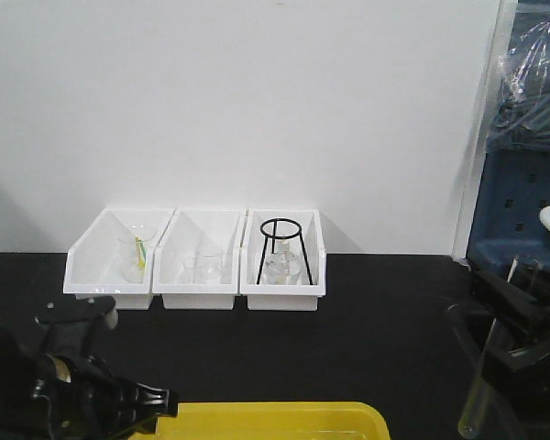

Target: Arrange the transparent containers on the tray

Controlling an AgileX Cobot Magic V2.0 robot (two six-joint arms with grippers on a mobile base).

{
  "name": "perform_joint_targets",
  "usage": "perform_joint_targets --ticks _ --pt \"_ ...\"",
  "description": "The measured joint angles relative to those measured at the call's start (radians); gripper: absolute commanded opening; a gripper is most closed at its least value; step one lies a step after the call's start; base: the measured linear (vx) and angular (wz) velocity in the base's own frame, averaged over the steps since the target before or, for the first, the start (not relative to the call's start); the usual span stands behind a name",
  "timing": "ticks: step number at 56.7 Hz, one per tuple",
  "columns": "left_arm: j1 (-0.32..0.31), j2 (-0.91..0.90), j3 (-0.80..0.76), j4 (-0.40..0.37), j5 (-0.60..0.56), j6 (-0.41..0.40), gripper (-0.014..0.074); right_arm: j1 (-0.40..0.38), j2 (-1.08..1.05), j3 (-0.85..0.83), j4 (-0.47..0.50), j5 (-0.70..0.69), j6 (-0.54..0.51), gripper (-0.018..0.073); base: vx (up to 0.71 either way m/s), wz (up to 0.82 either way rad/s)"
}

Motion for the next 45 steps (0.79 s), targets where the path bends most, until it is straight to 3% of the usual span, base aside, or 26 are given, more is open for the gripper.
perform_joint_targets --ticks 26,45 --pt "0.0 0.256 -0.003 -0.032 -0.09 0.0 0.0045 0.0 0.0 0.0 0.0 0.019 0.0 -0.0011 0.0 0.0" --pt "0.0 0.264 -0.003 -0.032 -0.17 0.0 0.0257 0.0 0.0 0.0 0.0 0.019 0.0 -0.0011 0.0 0.0"
